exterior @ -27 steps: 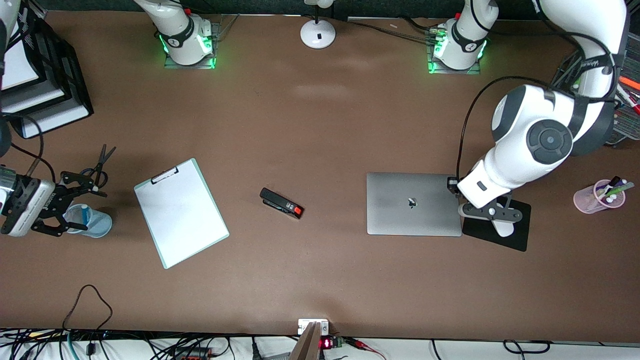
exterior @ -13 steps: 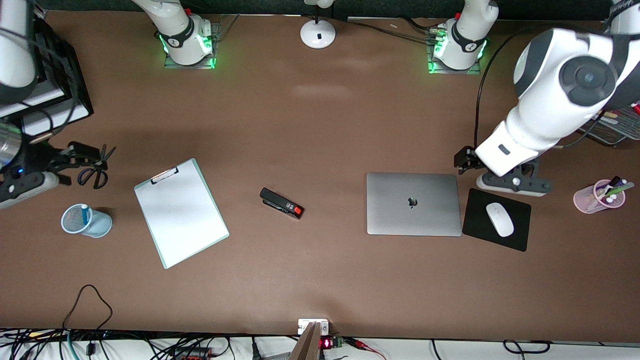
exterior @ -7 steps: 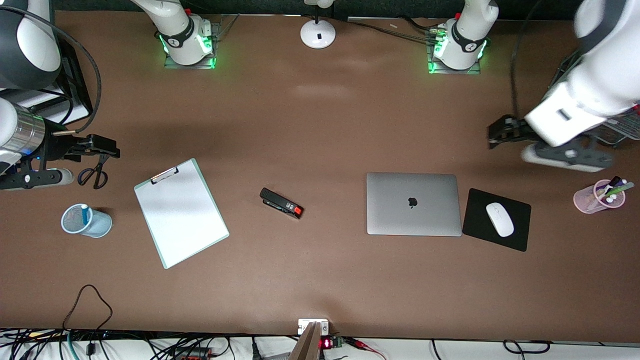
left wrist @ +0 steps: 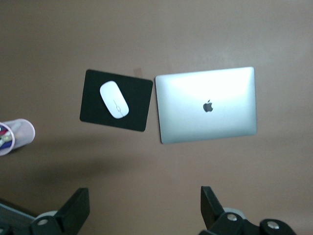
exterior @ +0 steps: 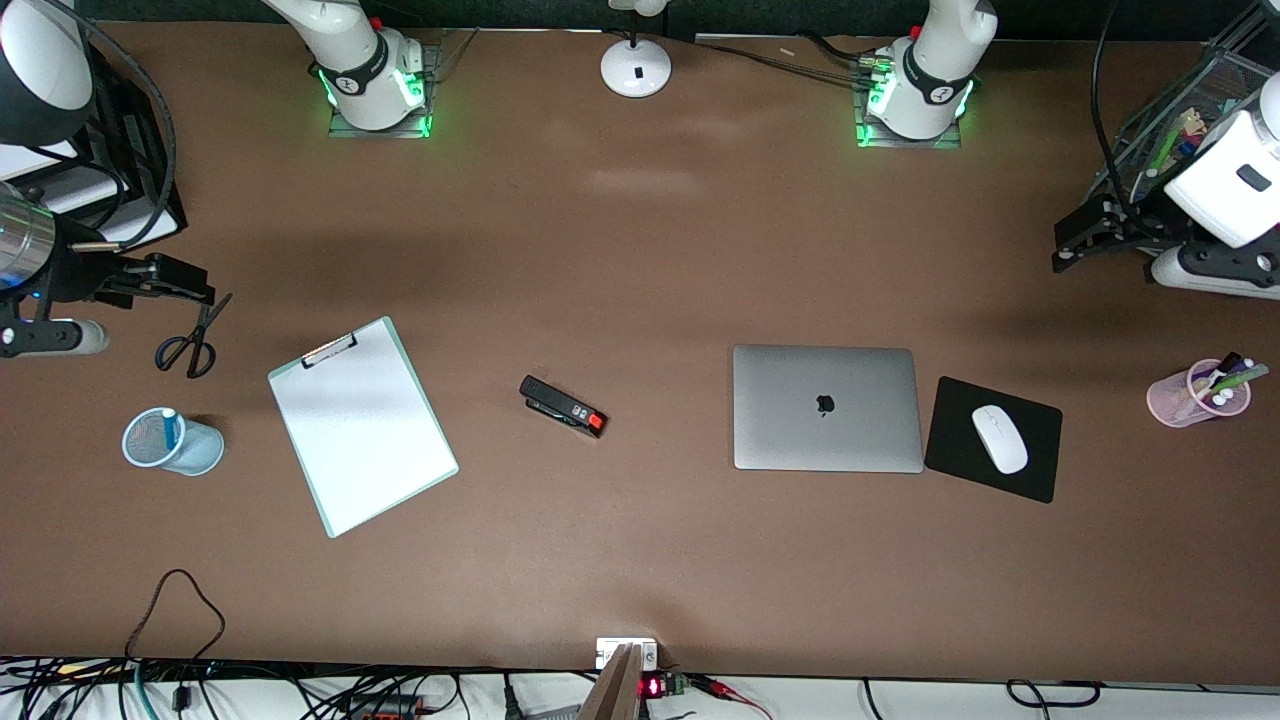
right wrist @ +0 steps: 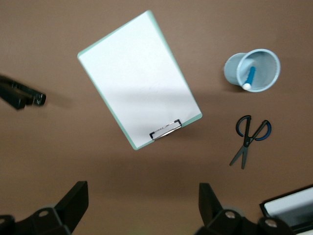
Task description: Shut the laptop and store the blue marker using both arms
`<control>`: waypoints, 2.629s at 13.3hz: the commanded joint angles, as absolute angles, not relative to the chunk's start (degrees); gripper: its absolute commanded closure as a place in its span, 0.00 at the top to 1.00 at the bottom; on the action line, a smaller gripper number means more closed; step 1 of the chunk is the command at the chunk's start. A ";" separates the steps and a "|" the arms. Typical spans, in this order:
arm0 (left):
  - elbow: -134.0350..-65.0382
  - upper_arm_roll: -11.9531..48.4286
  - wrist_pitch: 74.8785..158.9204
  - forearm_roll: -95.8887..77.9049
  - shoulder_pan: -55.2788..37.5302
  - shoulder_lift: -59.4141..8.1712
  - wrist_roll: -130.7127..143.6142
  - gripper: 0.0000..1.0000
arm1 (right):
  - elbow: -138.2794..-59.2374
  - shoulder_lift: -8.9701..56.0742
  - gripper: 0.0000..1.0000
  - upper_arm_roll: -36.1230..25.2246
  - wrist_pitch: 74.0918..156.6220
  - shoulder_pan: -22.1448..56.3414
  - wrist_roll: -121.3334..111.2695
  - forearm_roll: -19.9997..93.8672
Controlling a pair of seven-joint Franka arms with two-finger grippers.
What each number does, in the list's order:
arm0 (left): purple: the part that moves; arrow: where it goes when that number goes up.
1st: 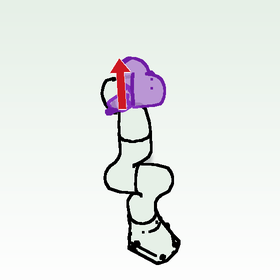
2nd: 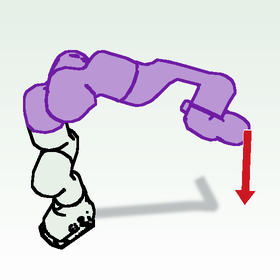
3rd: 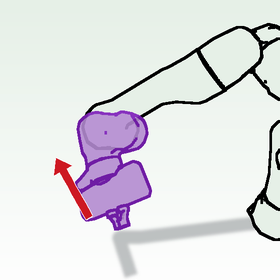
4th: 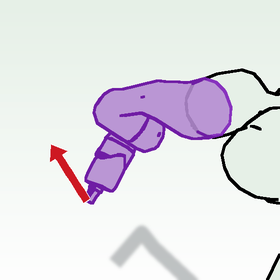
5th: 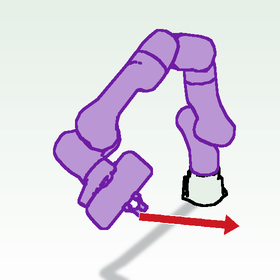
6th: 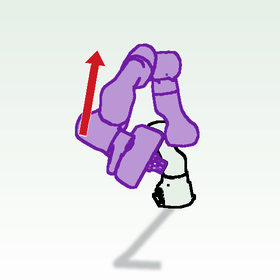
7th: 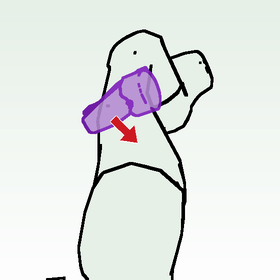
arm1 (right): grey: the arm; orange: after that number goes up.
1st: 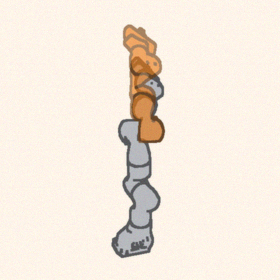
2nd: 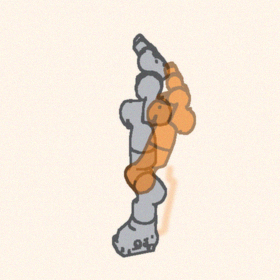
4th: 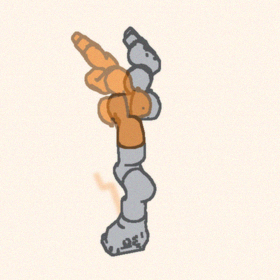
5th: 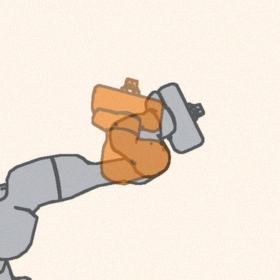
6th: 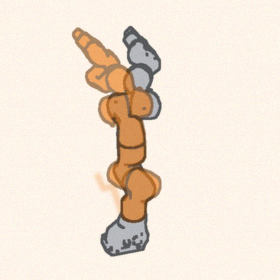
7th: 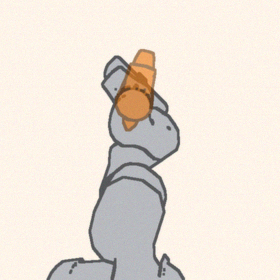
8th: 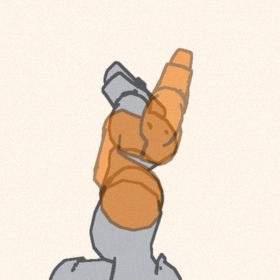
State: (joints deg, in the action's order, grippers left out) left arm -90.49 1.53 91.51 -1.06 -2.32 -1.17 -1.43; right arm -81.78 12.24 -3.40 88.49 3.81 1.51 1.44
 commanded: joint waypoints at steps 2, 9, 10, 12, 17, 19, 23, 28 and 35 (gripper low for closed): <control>-98.35 -0.35 94.39 -1.41 -2.99 3.78 -2.20 1.00 | -84.28 8.45 1.00 -2.90 90.00 4.04 5.89 -0.35; -97.30 -0.18 90.53 0.25 -2.20 2.20 -2.20 1.00 | -99.05 -2.72 1.00 -2.73 98.62 4.22 5.89 -0.35; -97.29 0.17 90.35 0.87 -2.11 2.20 -2.20 1.00 | -98.62 -2.72 1.00 -2.55 98.27 4.31 5.89 -0.35; -97.29 0.26 89.91 0.70 -1.24 2.29 -2.20 1.00 | -98.26 -2.99 1.00 -2.64 97.91 4.92 5.89 -0.35; -96.33 0.26 89.74 0.09 -1.23 2.29 -2.55 1.00 | -96.60 -2.99 1.00 -2.11 95.81 5.19 5.89 -0.09; -96.15 0.35 89.82 0.09 -1.41 2.29 -2.37 1.00 | -96.33 -2.99 1.00 -2.28 95.80 5.01 5.45 -0.09; -95.98 0.26 90.35 0.00 -1.32 2.11 -1.85 1.00 | -95.54 -2.64 1.00 -2.37 95.80 4.83 4.75 -0.09; -94.83 0.53 90.09 0.09 -1.93 1.41 -0.70 1.00 | -95.54 -2.37 1.00 -2.46 95.80 4.66 4.22 -0.09; -94.83 0.61 89.74 0.09 -2.02 1.23 -0.79 1.00 | -95.54 -2.37 1.00 -2.46 94.66 4.83 -0.34 -0.09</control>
State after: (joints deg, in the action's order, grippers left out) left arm -96.16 0.33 90.82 -0.11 -1.91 1.81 -1.15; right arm -96.15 -2.21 -2.44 96.21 4.67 1.85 0.72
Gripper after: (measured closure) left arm 0.000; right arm 0.000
